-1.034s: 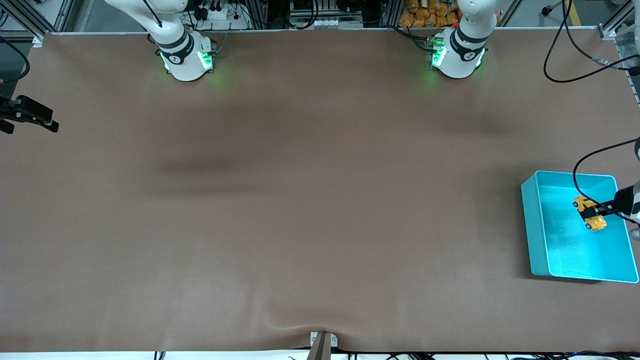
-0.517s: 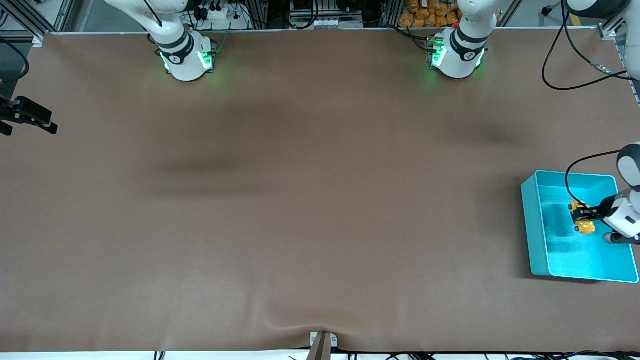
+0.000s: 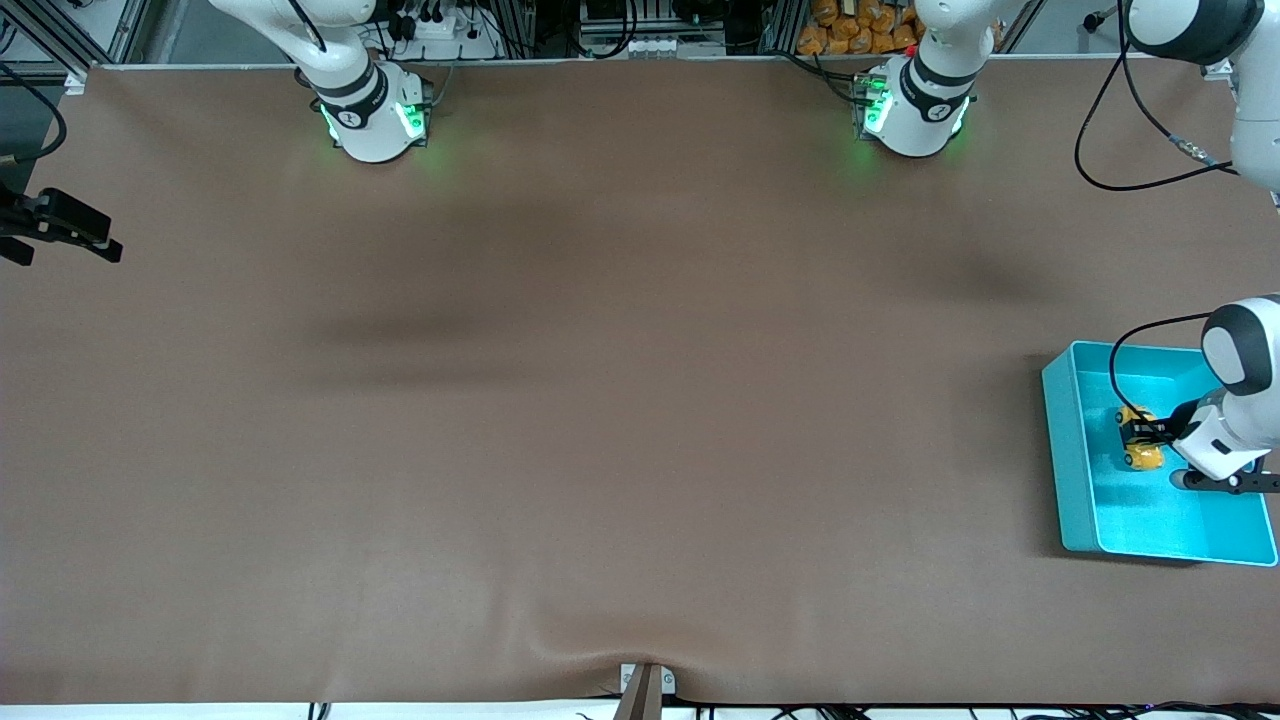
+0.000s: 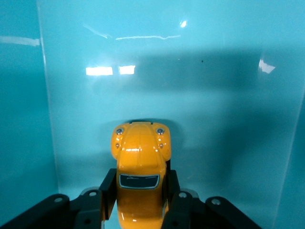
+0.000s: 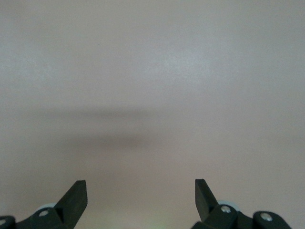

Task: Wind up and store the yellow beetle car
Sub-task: 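Lower the car into the blue bin and open the left gripper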

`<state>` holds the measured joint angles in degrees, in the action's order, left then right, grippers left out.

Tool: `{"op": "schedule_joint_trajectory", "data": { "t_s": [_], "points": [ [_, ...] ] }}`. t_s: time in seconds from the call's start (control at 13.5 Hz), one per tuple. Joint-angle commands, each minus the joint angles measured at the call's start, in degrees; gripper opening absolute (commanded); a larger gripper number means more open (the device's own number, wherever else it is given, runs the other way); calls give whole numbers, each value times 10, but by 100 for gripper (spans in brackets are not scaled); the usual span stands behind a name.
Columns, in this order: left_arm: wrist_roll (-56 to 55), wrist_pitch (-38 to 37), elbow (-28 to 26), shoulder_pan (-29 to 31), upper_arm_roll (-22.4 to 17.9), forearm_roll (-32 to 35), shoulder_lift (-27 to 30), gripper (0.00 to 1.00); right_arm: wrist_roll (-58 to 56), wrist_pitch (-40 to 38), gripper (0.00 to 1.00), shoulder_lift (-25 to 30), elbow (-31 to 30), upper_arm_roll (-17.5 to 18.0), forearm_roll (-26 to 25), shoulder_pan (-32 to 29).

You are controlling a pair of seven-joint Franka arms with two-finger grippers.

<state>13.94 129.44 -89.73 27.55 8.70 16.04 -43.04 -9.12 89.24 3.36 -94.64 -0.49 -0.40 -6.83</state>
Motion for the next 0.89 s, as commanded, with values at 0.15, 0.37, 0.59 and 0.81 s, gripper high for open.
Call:
{"op": "schedule_joint_trajectory", "data": {
  "t_s": [0.15, 0.37, 0.59, 0.81],
  "points": [
    [-10, 11, 14, 3, 4, 10, -6, 100, 13, 1, 100, 22, 2, 1, 0, 9],
    [-10, 11, 16, 4, 6, 9, 21, 100, 13, -14, 100, 12, 29, 1, 0, 9],
    [-20, 3, 14, 2, 29, 7, 65, 100, 13, -14, 100, 9, 30, 1, 0, 9],
    [-64, -22, 10, 3, 60, 6, 103, 100, 13, -14, 100, 8, 31, 1, 0, 9]
  ]
}}
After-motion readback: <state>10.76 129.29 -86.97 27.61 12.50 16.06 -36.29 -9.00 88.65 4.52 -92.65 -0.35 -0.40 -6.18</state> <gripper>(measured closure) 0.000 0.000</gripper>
